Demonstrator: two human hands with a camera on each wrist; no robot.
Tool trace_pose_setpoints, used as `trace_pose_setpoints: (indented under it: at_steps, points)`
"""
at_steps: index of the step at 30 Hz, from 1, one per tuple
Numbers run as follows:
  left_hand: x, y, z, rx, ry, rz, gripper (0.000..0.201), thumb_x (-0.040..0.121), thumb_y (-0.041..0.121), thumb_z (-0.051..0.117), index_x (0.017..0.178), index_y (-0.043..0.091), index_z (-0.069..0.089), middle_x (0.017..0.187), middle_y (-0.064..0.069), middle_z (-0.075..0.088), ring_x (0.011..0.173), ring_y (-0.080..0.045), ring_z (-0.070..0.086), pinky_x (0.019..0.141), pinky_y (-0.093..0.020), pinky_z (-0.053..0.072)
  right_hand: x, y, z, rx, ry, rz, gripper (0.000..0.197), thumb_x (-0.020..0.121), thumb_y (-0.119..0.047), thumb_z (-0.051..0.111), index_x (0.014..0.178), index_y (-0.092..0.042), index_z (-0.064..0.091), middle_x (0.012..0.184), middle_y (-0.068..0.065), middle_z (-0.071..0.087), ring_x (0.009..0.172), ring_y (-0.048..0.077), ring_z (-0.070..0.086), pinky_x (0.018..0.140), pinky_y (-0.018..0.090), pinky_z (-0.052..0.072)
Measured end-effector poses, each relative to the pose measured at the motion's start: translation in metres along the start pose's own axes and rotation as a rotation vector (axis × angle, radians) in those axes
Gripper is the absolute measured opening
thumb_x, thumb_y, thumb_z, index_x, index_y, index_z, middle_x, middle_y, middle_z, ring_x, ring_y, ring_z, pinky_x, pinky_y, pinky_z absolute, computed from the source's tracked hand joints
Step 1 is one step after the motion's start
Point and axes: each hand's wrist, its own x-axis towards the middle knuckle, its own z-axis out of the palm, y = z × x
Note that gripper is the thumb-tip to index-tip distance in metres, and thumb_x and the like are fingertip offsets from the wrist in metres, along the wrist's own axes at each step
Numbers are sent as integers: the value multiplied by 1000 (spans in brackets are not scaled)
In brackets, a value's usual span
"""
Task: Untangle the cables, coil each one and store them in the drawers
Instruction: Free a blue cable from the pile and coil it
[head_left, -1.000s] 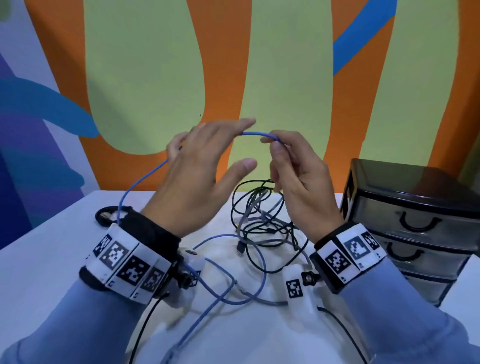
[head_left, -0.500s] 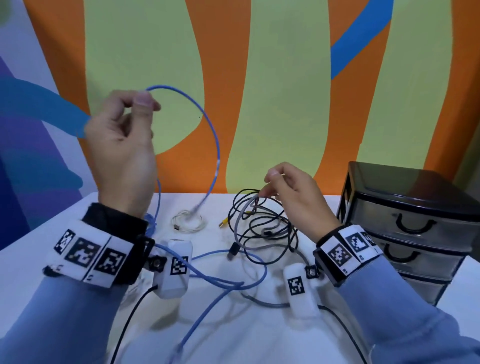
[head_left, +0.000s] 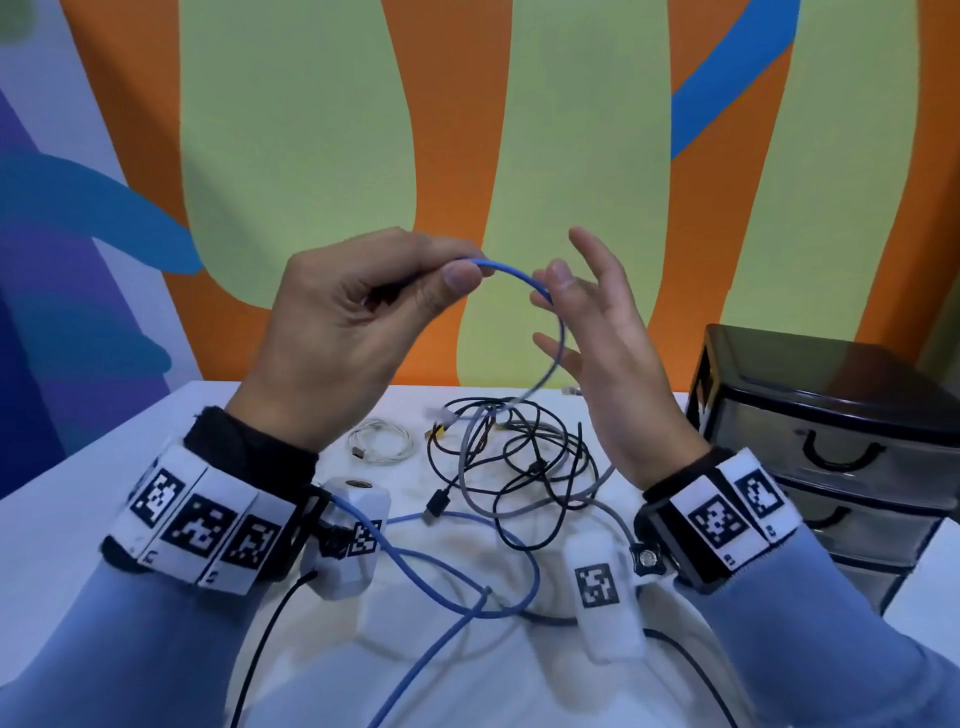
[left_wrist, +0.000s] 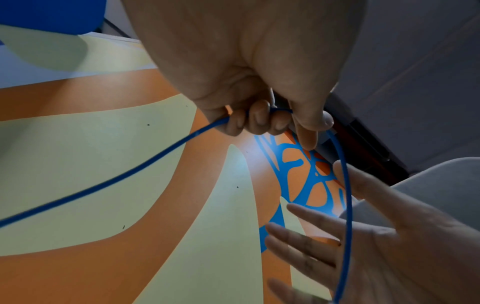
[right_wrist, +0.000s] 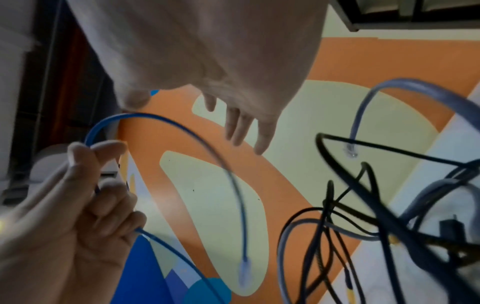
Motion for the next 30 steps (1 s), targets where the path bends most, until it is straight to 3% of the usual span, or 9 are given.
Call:
trace_pose_setpoints:
  at_steps: [3, 5, 7, 8, 13, 17, 21, 26, 30]
  points:
    - [0, -3, 2, 34, -60, 27, 15, 103, 24, 68, 111, 18, 79, 80, -5, 65, 72, -14, 50, 69, -22, 38, -2, -7, -1, 97, -85, -49, 35, 97, -43, 64, 124, -21, 67, 120, 9, 73, 116, 18, 69, 109, 46, 51]
    - [-1, -7, 6, 71, -101, 58, 16, 103, 25, 69, 110, 16, 81, 75, -2, 60, 69, -17, 47, 66, -25, 36, -5, -12, 2, 164, -161, -28, 24, 100, -36, 62, 100, -14, 69, 89, 16, 71, 82, 26, 68, 82, 39, 58]
    - [-2, -12, 11, 97, -120, 82, 17, 102, 24, 72, 109, 13, 82, 71, 2, 55, 66, -19, 46, 63, -28, 34, -7, -13, 4, 150, -233, 33, 29, 102, -37, 59, 85, -14, 60, 63, 11, 55, 51, 23, 44, 51, 34, 39]
    - [-2, -14, 13, 107, -122, 90, 16, 101, 23, 73, 108, 12, 82, 70, 3, 54, 66, -21, 46, 62, -30, 34, -7, -12, 5, 121, -261, 68, 33, 103, -39, 58, 81, -15, 56, 55, 7, 44, 45, 20, 31, 46, 31, 25]
    - [-3, -24, 15, 144, -38, 35, 19, 96, 34, 78, 101, 16, 83, 72, -2, 58, 66, -20, 49, 61, -34, 39, -7, -15, -2, 213, -327, 233, 41, 98, -42, 53, 65, -20, 44, 51, -5, 22, 44, 13, 13, 45, 30, 8]
    - [-2, -49, 4, 73, 24, -194, 24, 100, 44, 71, 97, 21, 81, 74, -12, 61, 69, -30, 50, 62, -46, 42, -1, -20, -16, 517, -224, 264, 41, 104, -40, 46, 68, -21, 52, 43, -9, 23, 40, 10, 10, 40, 25, 9]
    - [-2, -66, 7, -71, -39, -362, 25, 108, 32, 60, 106, 18, 80, 66, 0, 52, 62, -14, 46, 60, -31, 38, 4, -17, -21, 578, -137, 257, 40, 109, -36, 41, 102, -15, 74, 43, -7, 30, 34, 5, 20, 42, 25, 11]
    - [19, -68, 29, 100, -97, -358, 26, 106, 43, 62, 99, 26, 81, 65, -13, 50, 64, -29, 46, 60, -35, 32, 10, -12, -19, 584, -216, 296, 39, 101, -25, 44, 128, -5, 65, 65, 3, 46, 44, 13, 32, 49, 29, 17]
    - [48, -66, 37, 279, -198, -371, 24, 107, 40, 59, 102, 27, 79, 55, 7, 44, 54, -16, 47, 57, -37, 34, 34, -20, -20, 523, -167, 272, 38, 108, -30, 41, 129, -9, 65, 59, -3, 36, 43, 8, 18, 45, 25, 10]
